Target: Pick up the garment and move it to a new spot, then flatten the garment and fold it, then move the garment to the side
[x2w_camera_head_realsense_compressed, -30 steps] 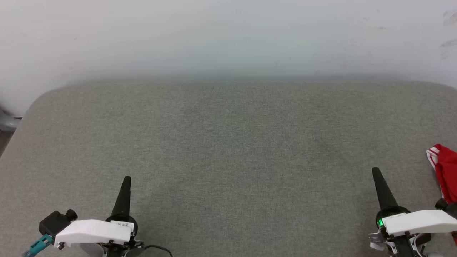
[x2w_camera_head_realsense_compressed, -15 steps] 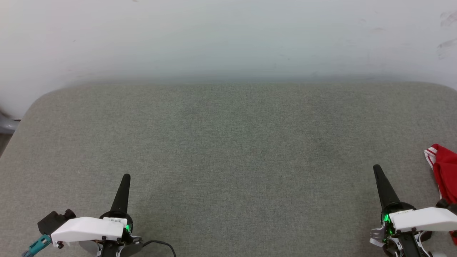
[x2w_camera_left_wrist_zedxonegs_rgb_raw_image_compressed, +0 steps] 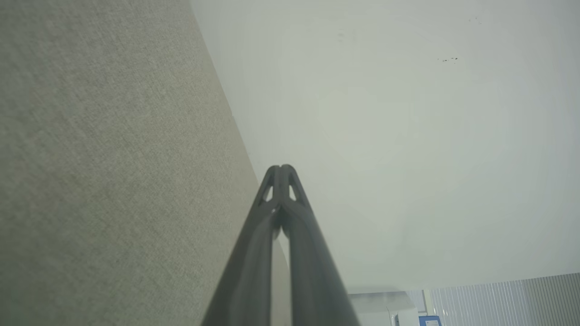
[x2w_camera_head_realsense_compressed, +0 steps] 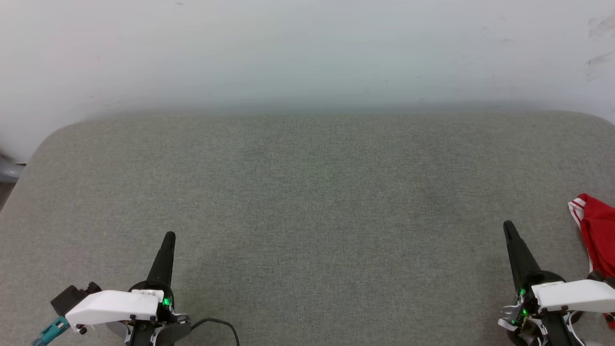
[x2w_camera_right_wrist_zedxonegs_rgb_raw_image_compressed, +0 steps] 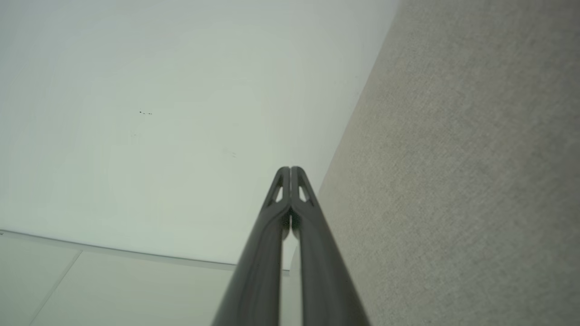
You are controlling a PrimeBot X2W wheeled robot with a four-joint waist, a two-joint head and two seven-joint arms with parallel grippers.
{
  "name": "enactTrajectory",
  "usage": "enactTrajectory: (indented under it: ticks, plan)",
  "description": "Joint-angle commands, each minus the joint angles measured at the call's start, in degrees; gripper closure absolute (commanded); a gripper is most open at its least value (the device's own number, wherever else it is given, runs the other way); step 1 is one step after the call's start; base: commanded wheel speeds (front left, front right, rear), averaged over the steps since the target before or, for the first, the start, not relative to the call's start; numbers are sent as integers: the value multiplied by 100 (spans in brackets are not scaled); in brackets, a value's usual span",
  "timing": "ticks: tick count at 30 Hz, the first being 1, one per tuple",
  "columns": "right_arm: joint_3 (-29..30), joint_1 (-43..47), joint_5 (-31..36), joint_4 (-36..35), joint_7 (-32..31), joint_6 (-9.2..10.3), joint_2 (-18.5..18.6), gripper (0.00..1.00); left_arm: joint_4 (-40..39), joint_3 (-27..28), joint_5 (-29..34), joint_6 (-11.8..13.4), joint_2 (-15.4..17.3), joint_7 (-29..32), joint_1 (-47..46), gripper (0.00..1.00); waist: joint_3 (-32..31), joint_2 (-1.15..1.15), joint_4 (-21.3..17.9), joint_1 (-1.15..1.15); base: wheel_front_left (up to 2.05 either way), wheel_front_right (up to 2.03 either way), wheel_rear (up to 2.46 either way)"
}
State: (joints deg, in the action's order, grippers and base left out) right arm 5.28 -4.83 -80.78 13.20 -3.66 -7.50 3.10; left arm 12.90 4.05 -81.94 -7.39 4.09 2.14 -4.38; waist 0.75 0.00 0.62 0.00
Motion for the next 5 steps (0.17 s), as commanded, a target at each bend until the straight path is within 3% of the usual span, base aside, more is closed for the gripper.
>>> enactTrajectory:
  ticks: [1,5]
  plan:
    - [23,-119,-121,-3,-38,1,14,100,-5,20,-111,-14,-1,35,-107,100,-2,0,-3,0,0,0,0]
    - [34,-127,-288,12,-77,1,12,100,16,40,-275,-14,-5,85,-117,100,-10,0,-11,0,0,0,0]
